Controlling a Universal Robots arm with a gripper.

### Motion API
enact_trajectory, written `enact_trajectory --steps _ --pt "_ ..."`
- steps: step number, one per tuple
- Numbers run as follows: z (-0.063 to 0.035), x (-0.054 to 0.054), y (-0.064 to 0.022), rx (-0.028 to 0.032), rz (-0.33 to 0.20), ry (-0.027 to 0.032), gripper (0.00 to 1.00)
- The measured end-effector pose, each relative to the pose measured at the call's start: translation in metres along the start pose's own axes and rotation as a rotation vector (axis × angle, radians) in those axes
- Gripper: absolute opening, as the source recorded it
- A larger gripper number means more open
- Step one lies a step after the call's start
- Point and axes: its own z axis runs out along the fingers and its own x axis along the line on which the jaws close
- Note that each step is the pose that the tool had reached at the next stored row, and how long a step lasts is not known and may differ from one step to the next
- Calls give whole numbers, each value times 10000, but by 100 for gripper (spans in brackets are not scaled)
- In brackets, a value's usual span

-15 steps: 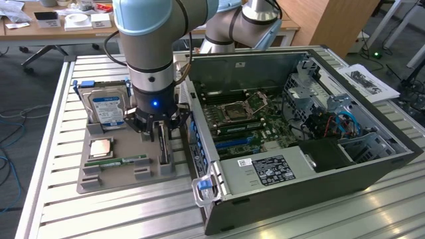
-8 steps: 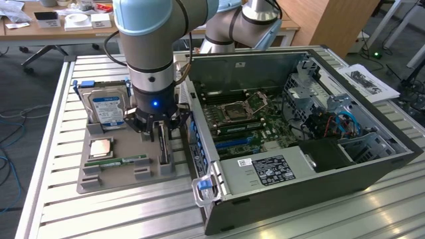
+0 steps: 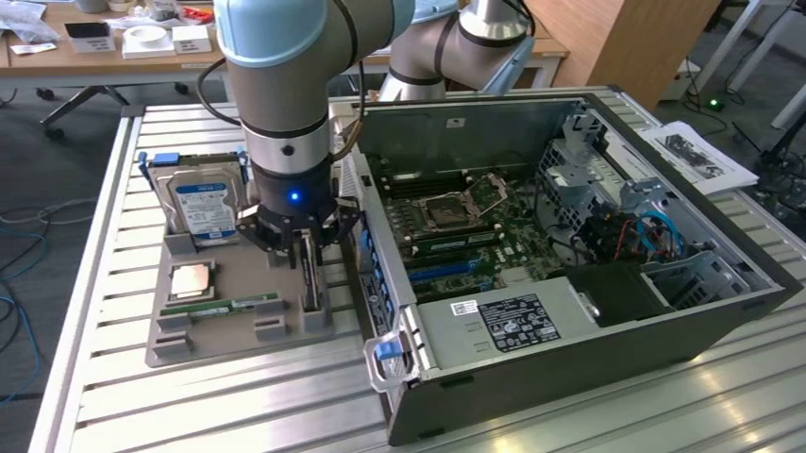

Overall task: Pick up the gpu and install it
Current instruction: 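Pick up the gpu and move the gpu toward the slot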

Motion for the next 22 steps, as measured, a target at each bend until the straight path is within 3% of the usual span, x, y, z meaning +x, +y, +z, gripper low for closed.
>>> enact_trajectory --steps 22 --pt "4 1 31 1 0 0 38"
